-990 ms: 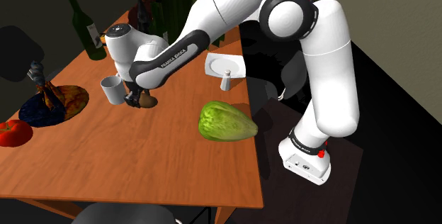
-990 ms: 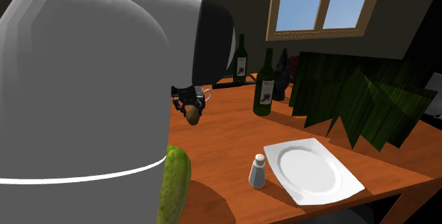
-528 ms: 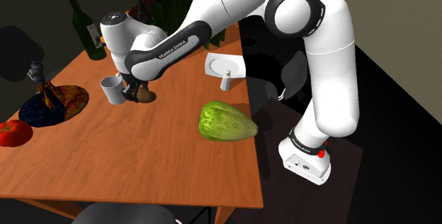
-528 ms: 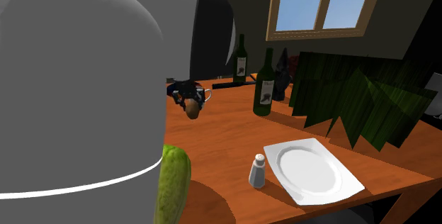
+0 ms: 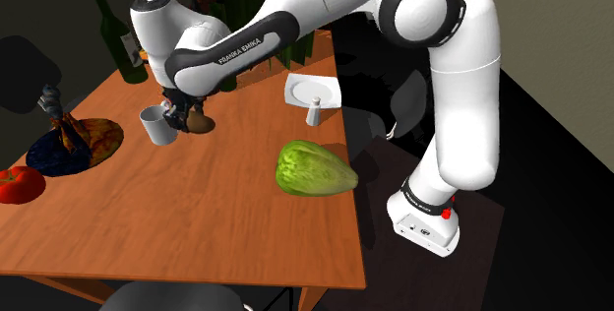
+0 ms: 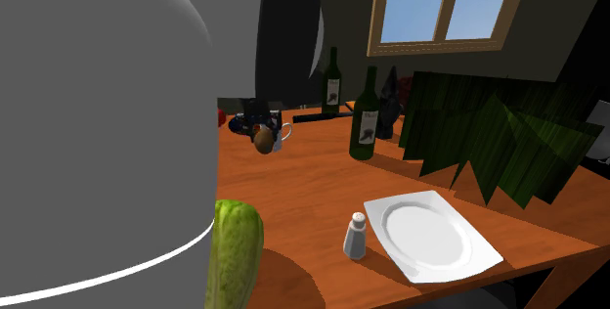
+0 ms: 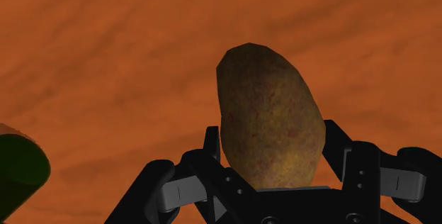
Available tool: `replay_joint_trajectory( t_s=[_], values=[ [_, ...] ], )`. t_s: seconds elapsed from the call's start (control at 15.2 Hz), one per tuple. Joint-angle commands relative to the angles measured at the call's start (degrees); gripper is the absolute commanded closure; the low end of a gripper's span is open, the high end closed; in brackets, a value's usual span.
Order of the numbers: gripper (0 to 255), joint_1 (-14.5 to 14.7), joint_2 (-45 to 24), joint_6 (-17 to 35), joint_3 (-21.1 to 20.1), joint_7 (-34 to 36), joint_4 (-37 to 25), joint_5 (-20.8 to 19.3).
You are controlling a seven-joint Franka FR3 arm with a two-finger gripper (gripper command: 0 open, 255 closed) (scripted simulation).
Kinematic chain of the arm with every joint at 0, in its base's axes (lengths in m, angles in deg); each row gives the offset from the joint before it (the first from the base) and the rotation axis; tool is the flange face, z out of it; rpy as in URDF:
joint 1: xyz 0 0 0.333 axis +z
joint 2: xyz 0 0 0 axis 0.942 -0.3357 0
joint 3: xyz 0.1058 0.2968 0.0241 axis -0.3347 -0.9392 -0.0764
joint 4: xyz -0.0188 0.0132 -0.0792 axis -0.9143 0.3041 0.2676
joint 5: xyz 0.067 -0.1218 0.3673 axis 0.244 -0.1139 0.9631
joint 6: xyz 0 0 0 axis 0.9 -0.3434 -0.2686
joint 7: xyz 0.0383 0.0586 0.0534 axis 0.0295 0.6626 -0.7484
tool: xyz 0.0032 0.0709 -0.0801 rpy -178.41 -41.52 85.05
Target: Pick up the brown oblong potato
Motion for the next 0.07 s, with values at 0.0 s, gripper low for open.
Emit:
replay_joint_trajectory(
  t_s=[0.0],
  values=[
    [255,-0.01,0.11,-0.41,-0.05,-0.12,-0.30,0.11]
  ],
)
